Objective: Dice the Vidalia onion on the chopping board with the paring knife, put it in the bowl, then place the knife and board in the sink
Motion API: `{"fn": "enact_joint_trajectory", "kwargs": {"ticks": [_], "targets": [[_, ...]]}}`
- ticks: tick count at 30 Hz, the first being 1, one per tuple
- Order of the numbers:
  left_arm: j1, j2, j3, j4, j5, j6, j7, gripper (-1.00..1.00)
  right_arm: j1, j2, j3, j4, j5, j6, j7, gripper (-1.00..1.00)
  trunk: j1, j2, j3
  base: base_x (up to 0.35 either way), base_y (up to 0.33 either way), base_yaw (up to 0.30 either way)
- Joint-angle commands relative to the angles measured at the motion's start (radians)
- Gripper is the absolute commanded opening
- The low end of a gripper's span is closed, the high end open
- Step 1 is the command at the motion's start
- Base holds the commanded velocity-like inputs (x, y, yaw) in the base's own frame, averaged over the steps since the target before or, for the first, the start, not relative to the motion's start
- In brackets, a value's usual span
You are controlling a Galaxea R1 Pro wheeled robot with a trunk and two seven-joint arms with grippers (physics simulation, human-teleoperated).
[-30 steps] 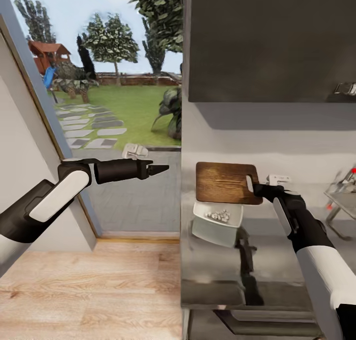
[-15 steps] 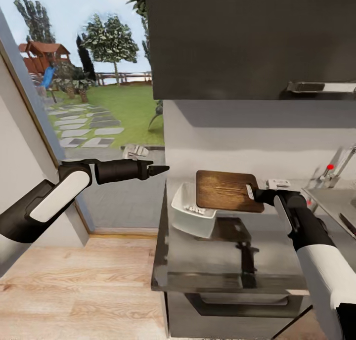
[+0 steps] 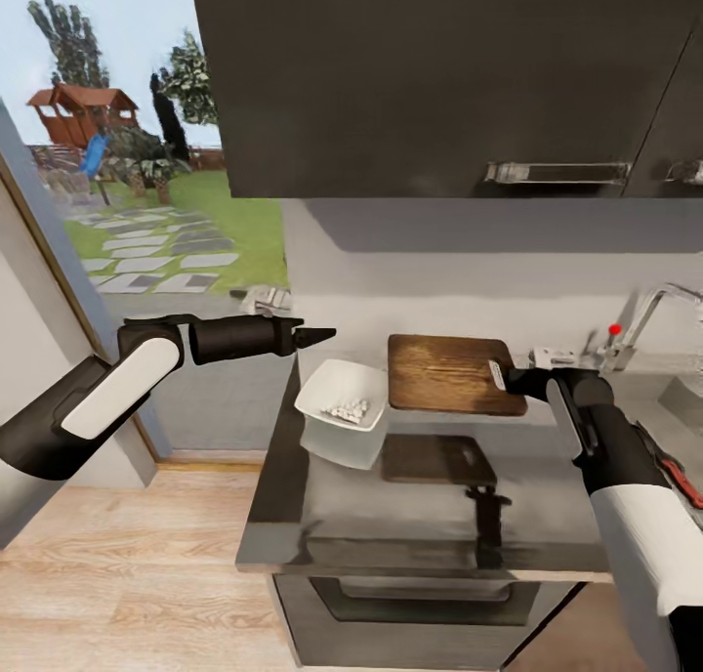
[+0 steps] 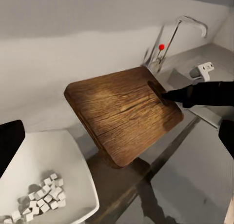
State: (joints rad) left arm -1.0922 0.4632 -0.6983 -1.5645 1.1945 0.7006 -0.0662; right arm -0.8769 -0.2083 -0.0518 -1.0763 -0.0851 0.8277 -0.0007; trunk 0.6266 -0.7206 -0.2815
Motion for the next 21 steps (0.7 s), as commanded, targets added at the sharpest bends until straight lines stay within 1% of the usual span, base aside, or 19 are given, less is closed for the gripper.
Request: {"fn": "enact_joint_trajectory", "kwargs": {"ticks": [1,2,3,4,5,7,8,12,16,21], "targets": [[-0.002,-0.005,-0.001,0.000,-0.001,0.001,-0.003,1.00,0.002,-0.006,0.005,-0.007,-0.001,0.010,0.006,-1.00,0.000,-0.001,-0.001,0.000,0.000,0.000],[-0.002,-0.011,-0.001,0.001,-0.001,0.001,-0.003,1.00,0.002,-0.012,0.007,-0.012,0.007,0.016,0.011,-1.00,0.000,-0.001,-0.001,0.000,0.000,0.000],[-0.002,-0.011,-0.001,0.000,-0.001,0.002,-0.003,1.00,0.002,-0.017,0.003,-0.018,0.008,0.022,0.017,-1.00,0.000,-0.001,-0.001,0.000,0.000,0.000],[-0.002,-0.017,-0.001,0.001,-0.001,0.002,-0.003,1.00,0.002,-0.023,-0.003,-0.024,0.001,0.027,0.023,-1.00,0.000,-0.001,-0.001,0.000,0.000,0.000],[-0.002,-0.022,-0.001,0.001,-0.002,0.002,-0.003,1.00,0.003,-0.029,-0.008,-0.029,0.005,0.026,0.028,-1.00,0.000,-0.001,-0.001,0.000,0.000,0.000],[-0.002,-0.033,-0.001,0.001,-0.002,0.002,-0.003,1.00,0.003,-0.023,-0.013,-0.041,0.003,0.026,0.040,-1.00,0.000,-0.001,-0.001,0.000,0.000,0.000],[-0.002,-0.039,-0.001,0.001,-0.002,0.002,-0.003,1.00,0.004,-0.021,-0.018,-0.046,-0.010,0.025,0.046,-1.00,0.000,-0.001,-0.001,0.000,0.000,0.000],[-0.002,-0.043,-0.001,0.002,-0.003,0.002,-0.003,1.00,0.004,-0.017,-0.040,-0.059,-0.041,0.025,0.069,-1.00,0.000,-0.001,-0.001,0.000,0.000,-0.029],[-0.002,-0.044,-0.001,0.002,-0.003,0.002,-0.003,1.00,0.004,-0.016,-0.063,-0.059,-0.075,0.025,0.093,-1.00,0.000,-0.001,-0.001,0.000,0.000,-0.191],[-0.002,-0.044,-0.001,0.002,-0.003,0.002,-0.003,1.00,0.004,-0.016,-0.091,-0.059,-0.104,0.025,0.122,-1.00,0.000,-0.001,-0.001,0.000,0.000,-0.266]]}}
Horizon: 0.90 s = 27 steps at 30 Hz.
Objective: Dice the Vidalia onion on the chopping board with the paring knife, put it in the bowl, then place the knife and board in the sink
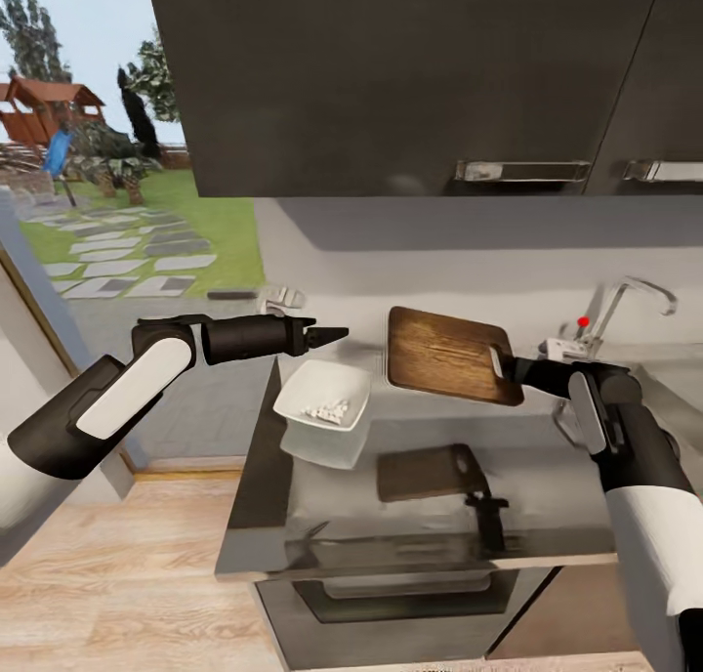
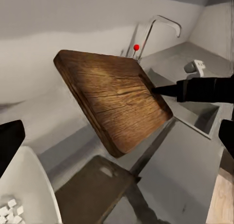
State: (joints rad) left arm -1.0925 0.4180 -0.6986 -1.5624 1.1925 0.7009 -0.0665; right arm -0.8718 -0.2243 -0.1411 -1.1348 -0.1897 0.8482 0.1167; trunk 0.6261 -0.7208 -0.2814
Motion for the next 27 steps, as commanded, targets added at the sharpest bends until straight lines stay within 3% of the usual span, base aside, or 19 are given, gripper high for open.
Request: {"fn": "enact_joint_trajectory", "kwargs": {"ticks": [1,11,12,16,18,21,27], "targets": [[-0.001,0.001,-0.001,0.000,-0.001,0.002,-0.003,1.00,-0.001,0.000,-0.007,0.000,-0.005,0.005,0.010,-1.00,0.000,-0.001,-0.002,0.000,0.000,-0.288],[-0.001,0.001,-0.001,-0.001,-0.002,0.002,-0.001,1.00,-0.001,0.000,-0.065,0.000,-0.035,0.005,0.018,-1.00,0.000,-0.001,-0.002,0.000,-0.035,-0.101],[-0.001,0.001,-0.002,-0.001,-0.002,0.002,-0.001,1.00,-0.001,0.000,-0.118,0.000,-0.045,0.005,0.018,-1.00,0.000,-0.001,-0.002,0.000,-0.186,-0.007],[-0.001,0.001,-0.002,-0.001,-0.002,0.002,-0.001,1.00,-0.001,0.001,-0.150,0.000,-0.044,0.005,0.003,-1.00,0.000,-0.001,-0.002,0.000,-0.253,-0.002],[-0.001,0.001,-0.002,-0.001,-0.002,0.002,-0.001,1.00,-0.001,0.003,-0.154,0.001,-0.044,0.005,-0.053,-1.00,0.000,-0.001,-0.002,0.000,-0.254,0.000],[-0.001,0.001,-0.002,-0.001,-0.002,0.002,-0.001,1.00,-0.001,0.019,-0.157,0.001,-0.045,0.003,-0.220,-1.00,0.000,-0.001,-0.002,0.000,-0.254,0.000],[-0.001,0.001,-0.002,-0.001,-0.002,0.002,-0.001,1.00,-0.001,0.056,-0.163,0.001,-0.047,-0.002,-0.406,-1.00,0.000,-0.001,-0.002,0.000,-0.171,0.000]]}}
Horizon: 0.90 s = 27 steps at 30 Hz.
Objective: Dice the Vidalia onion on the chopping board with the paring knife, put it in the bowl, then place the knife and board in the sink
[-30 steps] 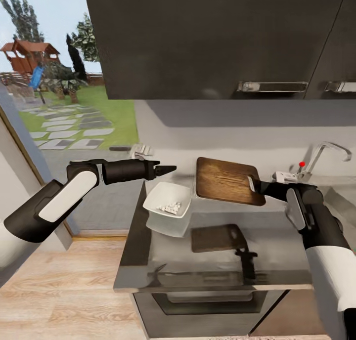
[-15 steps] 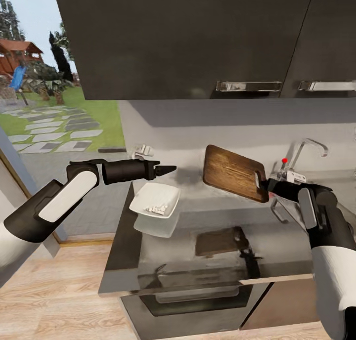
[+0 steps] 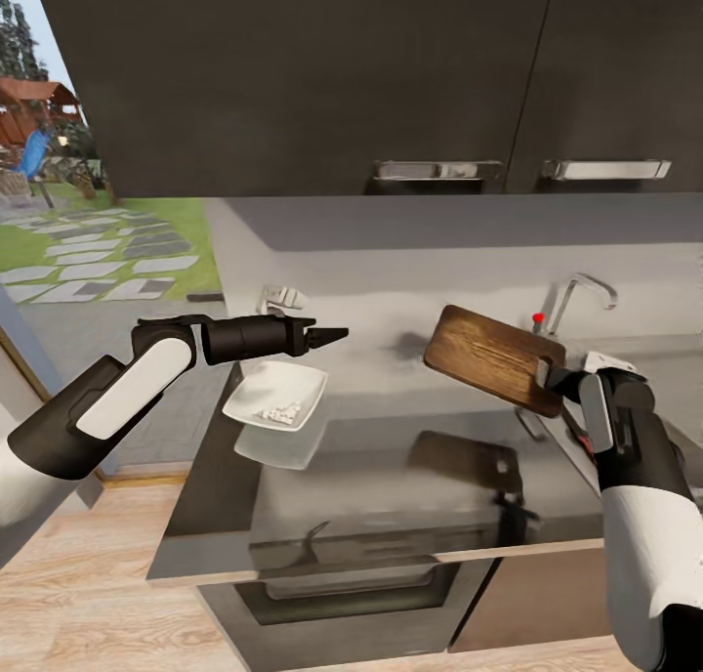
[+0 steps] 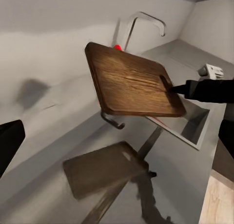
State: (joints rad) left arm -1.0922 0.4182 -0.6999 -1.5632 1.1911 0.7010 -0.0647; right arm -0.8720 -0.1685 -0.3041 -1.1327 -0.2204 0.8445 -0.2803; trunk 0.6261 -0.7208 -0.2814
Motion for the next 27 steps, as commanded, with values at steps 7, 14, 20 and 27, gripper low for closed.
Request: {"fn": "enact_joint_trajectory", "kwargs": {"ticks": [7,14,20,27], "targets": [[-0.001,0.001,-0.001,0.000,-0.001,0.002,-0.003,1.00,-0.001,0.044,-0.019,-0.001,-0.087,-0.066,-0.213,-1.00,0.000,-0.001,-0.001,0.000,-0.020,0.000],[-0.001,0.001,-0.001,0.000,-0.001,0.002,-0.003,1.00,-0.001,0.053,-0.039,-0.002,-0.310,-0.181,-0.526,-1.00,0.000,-0.001,-0.001,0.005,-0.010,0.000],[-0.001,0.000,-0.001,0.000,-0.001,0.002,-0.003,1.00,-0.001,0.053,-0.042,-0.001,-0.374,-0.215,-0.616,-1.00,0.000,-0.001,-0.001,0.071,-0.207,0.000],[-0.001,-0.001,-0.001,0.000,-0.001,0.002,-0.003,1.00,-0.001,0.054,-0.047,-0.001,-0.393,-0.220,-0.634,-1.00,0.000,-0.001,-0.001,0.091,-0.291,0.000]]}}
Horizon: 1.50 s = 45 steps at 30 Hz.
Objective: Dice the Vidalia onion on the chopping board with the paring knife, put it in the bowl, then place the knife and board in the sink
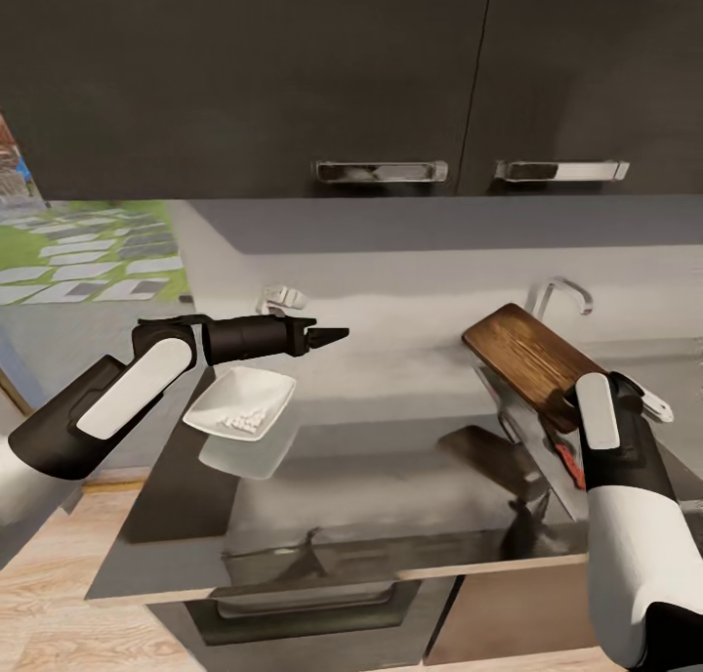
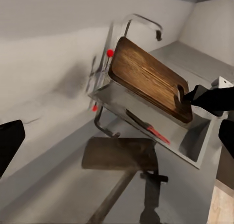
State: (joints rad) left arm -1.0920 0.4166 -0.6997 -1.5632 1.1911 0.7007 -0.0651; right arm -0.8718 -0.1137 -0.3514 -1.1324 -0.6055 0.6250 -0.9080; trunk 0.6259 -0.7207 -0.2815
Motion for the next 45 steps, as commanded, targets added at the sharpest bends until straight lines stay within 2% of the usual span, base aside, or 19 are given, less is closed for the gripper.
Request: {"fn": "enact_joint_trajectory", "kwargs": {"ticks": [1,10,14,19,24,30,32,39,45], "targets": [[-0.002,0.000,-0.001,0.000,-0.001,0.002,-0.002,1.00,-0.001,-0.001,-0.003,-0.001,-0.008,-0.001,-0.008,-1.00,0.000,-0.001,-0.001,0.091,-0.298,0.000],[-0.002,0.000,-0.001,0.000,-0.001,0.002,-0.002,1.00,-0.001,0.000,-0.073,0.005,-0.016,-0.003,-0.071,-1.00,0.000,-0.001,-0.001,0.090,-0.300,0.000],[-0.002,0.001,-0.001,0.000,-0.001,0.002,-0.002,1.00,-0.001,0.021,-0.140,0.016,-0.029,-0.004,-0.078,-1.00,0.000,-0.001,-0.001,0.041,-0.290,0.000],[-0.002,0.001,-0.001,0.000,-0.001,0.002,-0.002,1.00,-0.001,0.035,-0.181,0.020,-0.034,-0.004,-0.080,-1.00,0.000,-0.001,-0.001,0.007,-0.101,0.000],[-0.002,0.001,-0.001,0.000,-0.001,0.002,-0.002,1.00,-0.001,0.046,-0.191,0.023,-0.035,-0.003,-0.091,-1.00,0.000,-0.001,-0.001,0.001,-0.017,0.000],[-0.002,0.001,-0.001,0.001,-0.001,0.002,-0.002,1.00,-0.001,0.071,-0.193,0.035,-0.036,-0.008,-0.124,-1.00,0.000,-0.001,-0.001,0.000,-0.003,0.000],[-0.002,0.001,-0.001,0.001,-0.001,0.002,-0.002,1.00,-0.001,0.077,-0.194,0.057,-0.036,-0.029,-0.128,-1.00,0.000,-0.001,-0.001,0.000,0.000,0.000],[-0.002,0.001,-0.001,0.000,-0.001,0.002,-0.002,1.00,-0.001,0.084,-0.192,0.214,-0.041,-0.208,-0.132,-1.00,0.000,-0.001,-0.001,0.000,0.000,0.000],[-0.001,0.001,-0.001,0.000,-0.001,0.002,-0.002,1.00,-0.001,0.085,-0.192,0.269,-0.043,-0.261,-0.132,-1.00,0.000,-0.001,-0.001,0.000,0.000,0.000]]}}
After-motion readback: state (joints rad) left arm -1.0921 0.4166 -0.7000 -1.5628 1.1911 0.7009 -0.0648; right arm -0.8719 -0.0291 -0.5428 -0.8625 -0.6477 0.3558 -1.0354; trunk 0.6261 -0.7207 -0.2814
